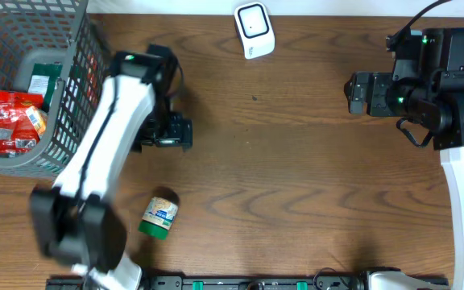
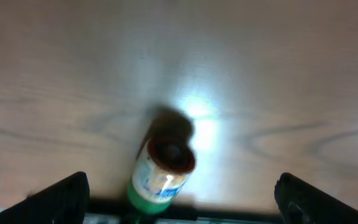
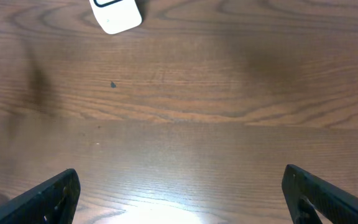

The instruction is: Scan the item barcode

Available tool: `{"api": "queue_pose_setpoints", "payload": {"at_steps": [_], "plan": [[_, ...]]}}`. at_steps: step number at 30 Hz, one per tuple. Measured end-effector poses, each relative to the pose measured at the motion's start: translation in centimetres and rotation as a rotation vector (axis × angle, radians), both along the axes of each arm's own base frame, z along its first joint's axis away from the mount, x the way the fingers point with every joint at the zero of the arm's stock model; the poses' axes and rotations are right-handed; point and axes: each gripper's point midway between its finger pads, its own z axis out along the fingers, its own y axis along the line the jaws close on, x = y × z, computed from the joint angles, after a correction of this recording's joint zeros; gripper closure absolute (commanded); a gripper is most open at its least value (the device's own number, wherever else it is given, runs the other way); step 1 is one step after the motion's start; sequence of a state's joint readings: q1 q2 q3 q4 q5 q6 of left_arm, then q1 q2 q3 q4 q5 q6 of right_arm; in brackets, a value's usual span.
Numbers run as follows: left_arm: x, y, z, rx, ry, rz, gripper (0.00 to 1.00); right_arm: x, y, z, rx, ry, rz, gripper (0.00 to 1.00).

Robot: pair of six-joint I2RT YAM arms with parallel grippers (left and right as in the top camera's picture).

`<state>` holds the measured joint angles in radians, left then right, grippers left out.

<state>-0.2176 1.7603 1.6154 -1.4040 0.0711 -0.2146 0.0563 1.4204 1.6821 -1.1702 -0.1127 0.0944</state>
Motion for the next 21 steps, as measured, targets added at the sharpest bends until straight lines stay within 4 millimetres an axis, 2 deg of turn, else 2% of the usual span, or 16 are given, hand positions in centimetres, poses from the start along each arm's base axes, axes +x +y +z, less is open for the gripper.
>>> {"api": "queue_pose_setpoints", "payload": {"at_steps": [3, 7, 9, 11, 15, 17, 21], "plan": [[0.8, 0.1, 4.8, -0.035, -0.227, 0.048, 0.04, 0.0, 0.0, 0.0, 0.000, 0.000, 0.000, 0.01], [0.6, 1.7, 10.7, -0.022, -0.487, 0.142, 0.04, 0.0, 0.0, 0.0, 0.000, 0.000, 0.000, 0.01], [-0.1, 2.7, 12.7, -0.001, -0.566, 0.179, 0.05, 0.0, 0.0, 0.0, 0.000, 0.000, 0.000, 0.01], [-1.0, 3.6, 13.8, 0.024, -0.599, 0.201, 0.06, 0.0, 0.0, 0.0, 0.000, 0.000, 0.000, 0.01], [-3.7, 4.9, 12.9, 0.093, -0.505, 0.224, 0.07, 0.0, 0.0, 0.0, 0.000, 0.000, 0.000, 0.01], [-5.2, 5.4, 11.4, 0.130, -0.412, 0.231, 0.07, 0.0, 0.0, 0.0, 0.000, 0.000, 0.000, 0.01], [-8.1, 5.8, 6.7, 0.180, -0.215, 0.218, 0.07, 0.0, 0.0, 0.0, 0.000, 0.000, 0.000, 0.01]]}}
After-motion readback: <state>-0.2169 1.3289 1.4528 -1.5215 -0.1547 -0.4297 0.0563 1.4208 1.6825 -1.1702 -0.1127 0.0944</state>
